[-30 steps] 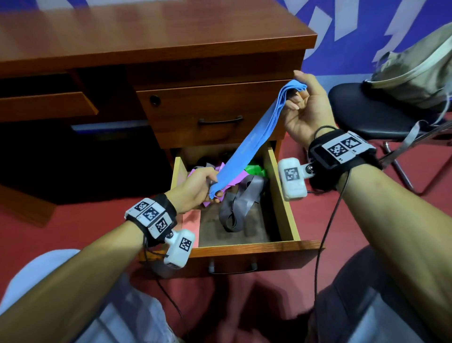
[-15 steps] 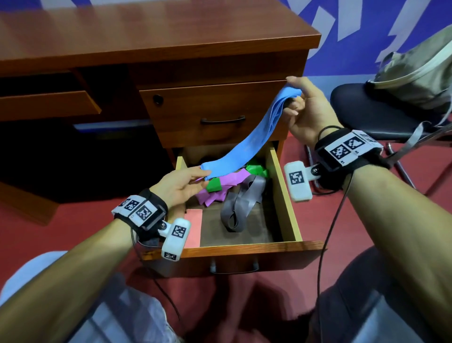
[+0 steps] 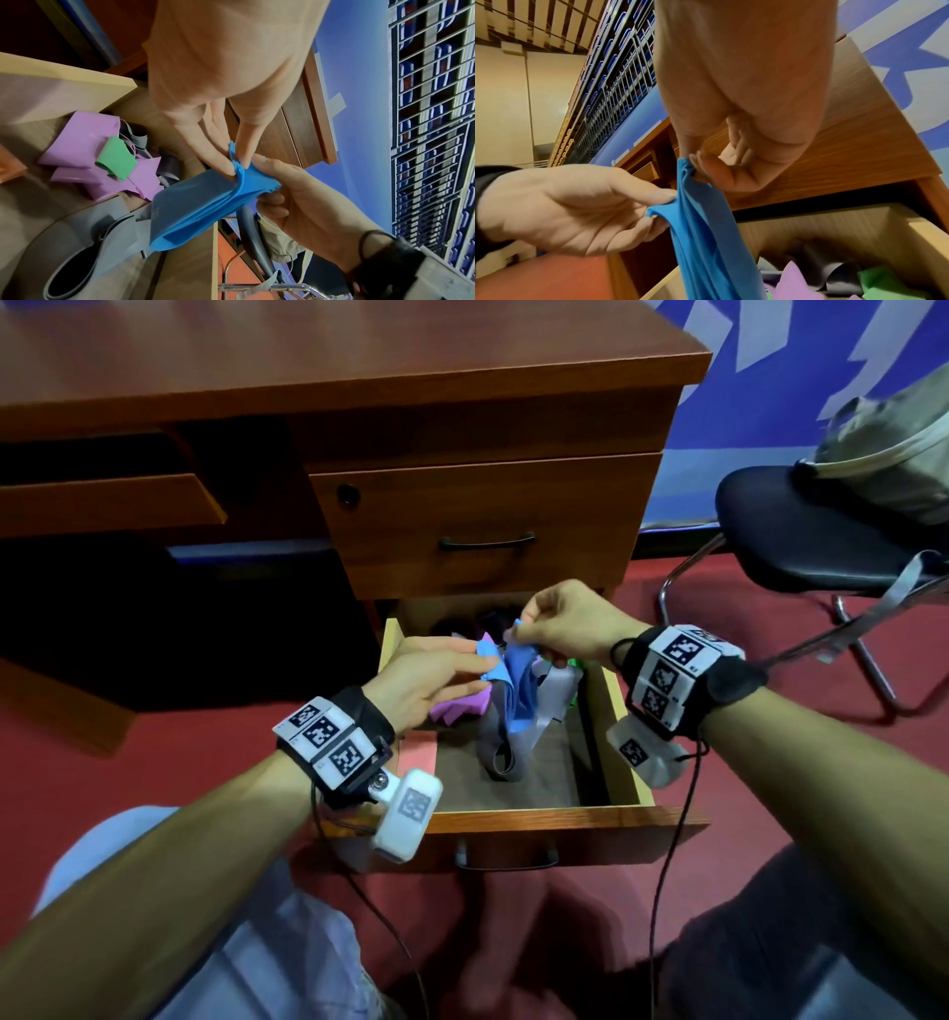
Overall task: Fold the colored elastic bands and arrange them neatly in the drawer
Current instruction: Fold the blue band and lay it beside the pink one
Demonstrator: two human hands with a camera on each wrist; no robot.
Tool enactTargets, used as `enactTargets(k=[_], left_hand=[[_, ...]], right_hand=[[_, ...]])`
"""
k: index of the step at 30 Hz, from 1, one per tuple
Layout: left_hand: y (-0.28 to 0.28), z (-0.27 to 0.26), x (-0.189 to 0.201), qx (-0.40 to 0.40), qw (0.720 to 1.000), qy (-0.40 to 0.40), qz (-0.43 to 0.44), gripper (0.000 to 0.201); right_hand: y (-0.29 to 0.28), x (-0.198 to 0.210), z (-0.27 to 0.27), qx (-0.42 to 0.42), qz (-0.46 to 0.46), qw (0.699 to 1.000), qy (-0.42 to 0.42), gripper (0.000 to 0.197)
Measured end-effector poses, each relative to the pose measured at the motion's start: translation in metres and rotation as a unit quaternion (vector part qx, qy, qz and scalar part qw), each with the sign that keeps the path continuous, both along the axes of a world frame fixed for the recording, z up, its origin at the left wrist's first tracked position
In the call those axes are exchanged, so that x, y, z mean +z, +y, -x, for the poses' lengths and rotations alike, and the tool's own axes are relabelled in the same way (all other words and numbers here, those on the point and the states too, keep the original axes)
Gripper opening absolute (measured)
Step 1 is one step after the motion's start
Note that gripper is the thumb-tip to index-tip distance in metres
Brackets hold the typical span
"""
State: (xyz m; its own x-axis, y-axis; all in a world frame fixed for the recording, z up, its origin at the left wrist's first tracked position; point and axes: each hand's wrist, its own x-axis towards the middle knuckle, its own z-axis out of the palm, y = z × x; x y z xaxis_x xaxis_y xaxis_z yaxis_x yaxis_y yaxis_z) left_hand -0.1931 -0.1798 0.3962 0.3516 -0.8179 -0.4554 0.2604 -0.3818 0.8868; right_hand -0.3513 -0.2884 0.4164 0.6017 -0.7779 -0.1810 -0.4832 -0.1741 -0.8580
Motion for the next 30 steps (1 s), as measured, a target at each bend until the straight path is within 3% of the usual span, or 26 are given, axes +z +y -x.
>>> enactTargets(k=[6,17,25,30], left_hand=[[0.0,0.0,-0.003,-0.012,1.0,0.004,0.001,0.03],[-0.001,-0.001,0.003,-0.011,1.0,0.018,0.004,0.014],[-0.001,-0.001,0.005,0.02,0.999,0.04,-0.014,0.002],[0.001,-0.008,0.013,-0.004,0.993,0.114,-0.033,0.043]], right_hand=[[0.006,-0.009,-0.007,0.03,-0.017,0.999,0.013,0.026],[0.006,-0.02,-0.009,0.016,-0.099,0.994,-0.049,0.034],[0.012,-0.017,-0.011,0.041,-0.084,0.995,-0.034,0.044],[0.013,-0.018,-0.011,0.066,-0.057,0.996,-0.015,0.043]])
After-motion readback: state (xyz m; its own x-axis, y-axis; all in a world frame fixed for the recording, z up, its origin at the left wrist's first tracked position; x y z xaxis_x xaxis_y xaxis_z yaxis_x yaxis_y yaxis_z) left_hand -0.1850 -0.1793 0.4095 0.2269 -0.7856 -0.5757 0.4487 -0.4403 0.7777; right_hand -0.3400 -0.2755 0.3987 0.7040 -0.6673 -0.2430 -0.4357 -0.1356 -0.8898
